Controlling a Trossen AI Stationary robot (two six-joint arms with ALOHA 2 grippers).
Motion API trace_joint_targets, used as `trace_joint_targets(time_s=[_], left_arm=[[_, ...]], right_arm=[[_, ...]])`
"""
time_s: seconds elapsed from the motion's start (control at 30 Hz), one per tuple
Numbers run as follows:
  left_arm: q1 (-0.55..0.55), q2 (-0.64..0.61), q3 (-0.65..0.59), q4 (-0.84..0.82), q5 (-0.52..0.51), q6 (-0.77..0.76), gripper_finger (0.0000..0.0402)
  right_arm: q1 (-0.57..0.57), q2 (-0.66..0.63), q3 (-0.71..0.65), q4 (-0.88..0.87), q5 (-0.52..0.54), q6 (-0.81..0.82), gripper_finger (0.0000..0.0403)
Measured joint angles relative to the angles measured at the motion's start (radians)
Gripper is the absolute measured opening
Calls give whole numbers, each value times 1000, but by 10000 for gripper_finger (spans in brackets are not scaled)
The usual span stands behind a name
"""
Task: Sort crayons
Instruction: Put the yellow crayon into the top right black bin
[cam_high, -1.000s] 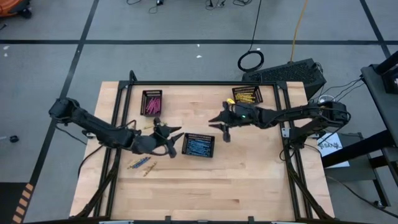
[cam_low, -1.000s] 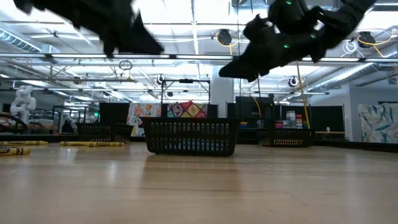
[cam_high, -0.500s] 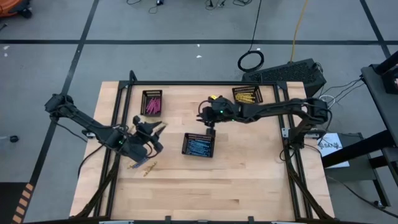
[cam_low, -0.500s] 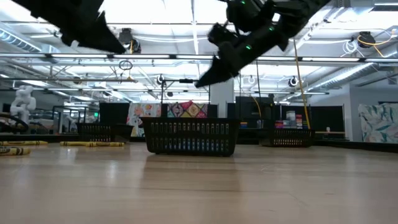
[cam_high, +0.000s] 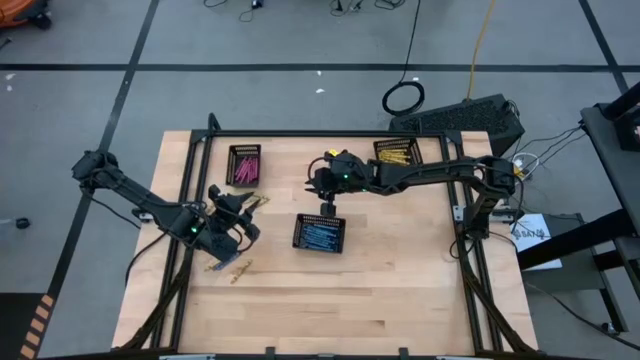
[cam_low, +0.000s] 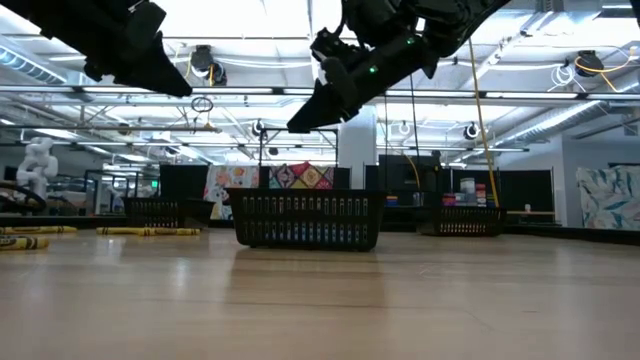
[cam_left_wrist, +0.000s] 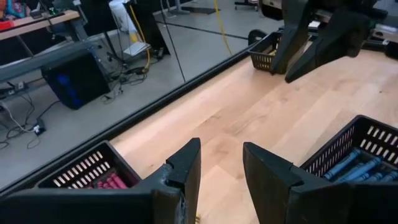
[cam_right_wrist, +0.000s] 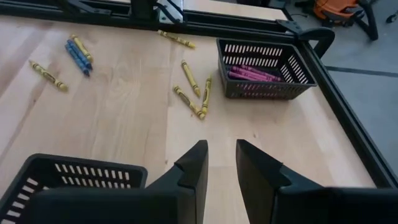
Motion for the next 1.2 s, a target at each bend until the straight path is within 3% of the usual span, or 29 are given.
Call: trace_joint_targets(time_s=[0.47,0.6,0.77,0.93,1.07,1.2], left_arm=[[3,0,0,8,-3,9,123],[0,0,0,5,-3,-55,123],[0,-1,0,-49,-42,-183,123],[14,-60,14,-138,-37,-213,119],[52,-116,53,-264,88,-266,103],[79,-150,64,-322,375,-227,83]], right_arm=[[0,-1,2,-1,0,0,68],[4,-1,2,18,-2,74,68],[13,11,5,259,-6,145,68],[14,82,127,117,-171,134,68],[30,248,282,84,-212,18,58],[37,360,379,-39,-193,29,40]])
